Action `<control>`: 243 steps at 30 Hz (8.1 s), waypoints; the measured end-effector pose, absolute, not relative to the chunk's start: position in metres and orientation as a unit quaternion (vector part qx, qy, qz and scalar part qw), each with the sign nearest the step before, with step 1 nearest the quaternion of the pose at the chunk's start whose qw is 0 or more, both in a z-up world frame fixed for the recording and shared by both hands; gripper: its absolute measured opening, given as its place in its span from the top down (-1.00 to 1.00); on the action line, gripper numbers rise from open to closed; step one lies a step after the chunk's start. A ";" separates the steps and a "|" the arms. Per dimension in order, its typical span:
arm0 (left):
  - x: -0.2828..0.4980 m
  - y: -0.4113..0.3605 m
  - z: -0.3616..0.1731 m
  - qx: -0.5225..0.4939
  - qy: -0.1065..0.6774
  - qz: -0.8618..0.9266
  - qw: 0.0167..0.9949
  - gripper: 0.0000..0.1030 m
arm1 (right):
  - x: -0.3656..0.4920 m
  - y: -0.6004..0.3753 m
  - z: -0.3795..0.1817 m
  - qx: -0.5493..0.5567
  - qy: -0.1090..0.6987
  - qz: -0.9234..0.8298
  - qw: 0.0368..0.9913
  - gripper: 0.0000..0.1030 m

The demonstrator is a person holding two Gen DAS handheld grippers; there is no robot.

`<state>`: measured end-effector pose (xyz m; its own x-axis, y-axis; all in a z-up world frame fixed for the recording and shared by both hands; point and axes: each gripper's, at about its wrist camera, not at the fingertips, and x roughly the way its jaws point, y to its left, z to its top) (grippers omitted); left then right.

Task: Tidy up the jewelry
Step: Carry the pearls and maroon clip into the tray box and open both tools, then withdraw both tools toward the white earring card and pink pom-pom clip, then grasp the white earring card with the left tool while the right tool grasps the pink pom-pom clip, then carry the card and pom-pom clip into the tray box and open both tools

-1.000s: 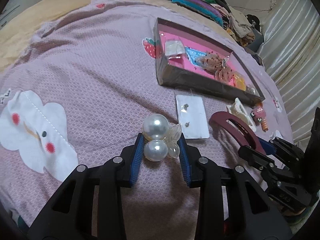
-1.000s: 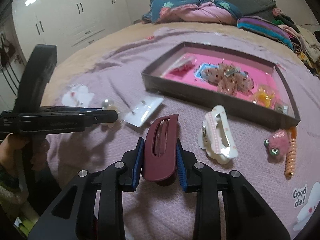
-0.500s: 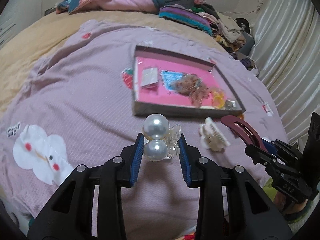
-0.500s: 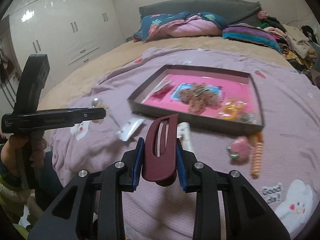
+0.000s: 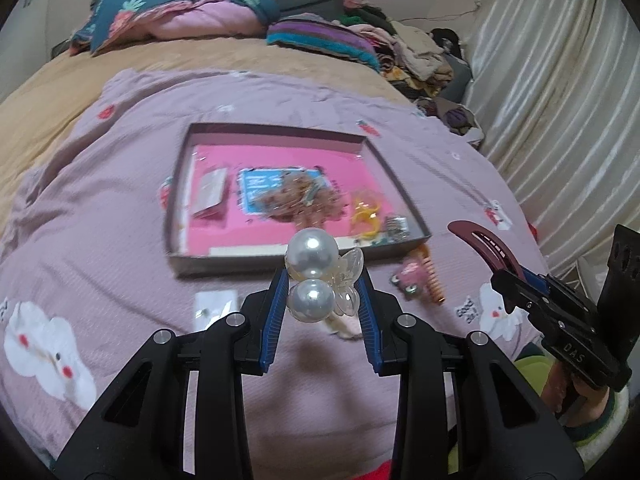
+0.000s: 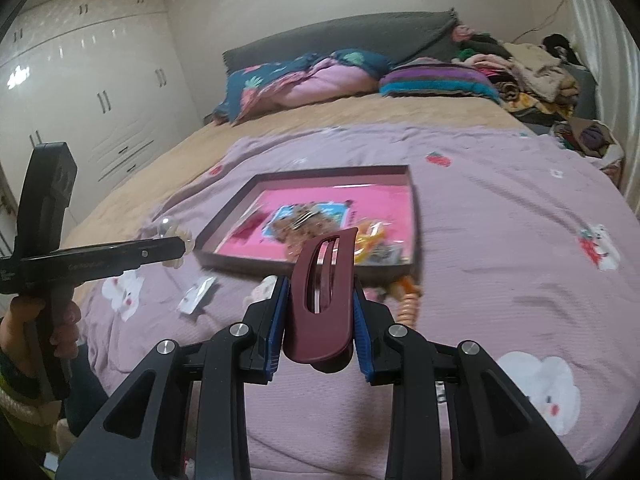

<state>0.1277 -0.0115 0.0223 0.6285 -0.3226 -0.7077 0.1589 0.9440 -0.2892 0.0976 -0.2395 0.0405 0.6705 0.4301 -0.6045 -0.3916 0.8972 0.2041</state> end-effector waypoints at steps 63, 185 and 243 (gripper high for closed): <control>0.240 0.042 -0.048 -0.120 0.464 -0.054 0.876 0.52 | 0.283 -0.184 -0.046 -0.022 0.435 0.194 0.879 0.43; 0.142 0.038 -0.082 -0.091 0.478 0.011 0.874 -0.29 | 0.185 -0.200 -0.063 -0.096 0.441 0.206 0.868 0.45; 0.182 -0.040 0.029 -0.050 0.389 -0.091 0.915 0.37 | 0.166 -0.271 0.058 -0.018 0.329 0.195 0.924 0.48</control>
